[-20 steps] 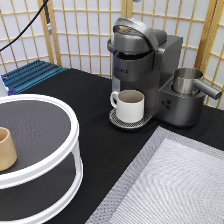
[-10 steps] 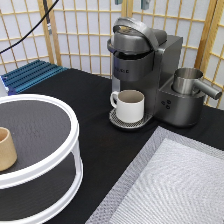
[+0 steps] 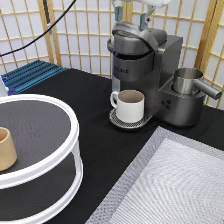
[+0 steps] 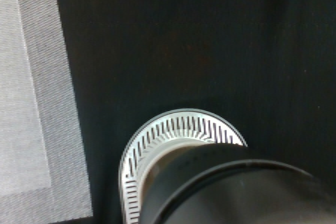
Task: Make coffee
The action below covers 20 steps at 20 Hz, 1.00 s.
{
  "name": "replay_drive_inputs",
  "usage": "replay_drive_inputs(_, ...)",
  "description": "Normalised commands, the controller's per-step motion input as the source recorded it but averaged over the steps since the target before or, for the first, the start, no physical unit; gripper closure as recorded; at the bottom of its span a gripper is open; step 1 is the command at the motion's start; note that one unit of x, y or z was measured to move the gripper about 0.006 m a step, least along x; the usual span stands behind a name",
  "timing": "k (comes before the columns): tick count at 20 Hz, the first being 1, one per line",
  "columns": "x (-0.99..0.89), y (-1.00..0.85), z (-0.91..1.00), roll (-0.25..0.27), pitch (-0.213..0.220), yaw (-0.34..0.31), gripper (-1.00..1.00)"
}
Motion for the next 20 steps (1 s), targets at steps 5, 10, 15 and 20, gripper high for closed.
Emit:
replay_drive_inputs(5, -0.33, -0.65, -0.29, 0.000, 0.000, 0.000, -1.00)
replay_drive_inputs(10, -0.36, -0.51, -0.42, 0.004, -0.009, 0.001, -1.00)
replay_drive_inputs(15, 0.08, 0.17, -0.71, -0.049, -0.047, 0.004, -1.00)
replay_drive_inputs(20, -0.04, 0.81, -0.64, -0.238, -0.092, -0.004, -1.00)
